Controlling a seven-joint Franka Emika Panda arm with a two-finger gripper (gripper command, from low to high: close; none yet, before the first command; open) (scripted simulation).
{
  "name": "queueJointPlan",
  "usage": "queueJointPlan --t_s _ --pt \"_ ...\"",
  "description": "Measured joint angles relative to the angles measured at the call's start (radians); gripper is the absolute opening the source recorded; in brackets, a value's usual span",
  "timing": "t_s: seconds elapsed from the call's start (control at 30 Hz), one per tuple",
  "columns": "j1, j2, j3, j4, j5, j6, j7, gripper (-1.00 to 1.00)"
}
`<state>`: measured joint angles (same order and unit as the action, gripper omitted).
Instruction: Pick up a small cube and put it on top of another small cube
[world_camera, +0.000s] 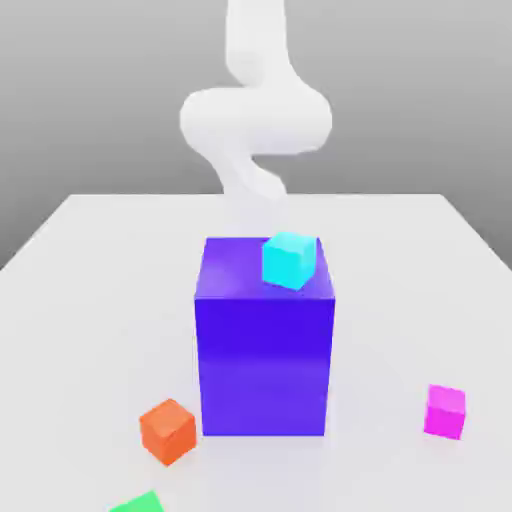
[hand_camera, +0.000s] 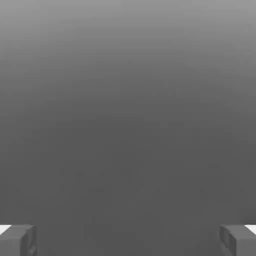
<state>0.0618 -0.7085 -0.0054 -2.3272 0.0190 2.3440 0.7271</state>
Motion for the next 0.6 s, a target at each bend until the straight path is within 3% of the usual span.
queueJointPlan --t_s 0.4,0.6 --pt "0.251 0.442 0.039 -0.131 0.082 0.211 -0.344 0.0" --pt "0.345 0.659 0.103 -0.196 0.063 0.318 -0.471 0.0"
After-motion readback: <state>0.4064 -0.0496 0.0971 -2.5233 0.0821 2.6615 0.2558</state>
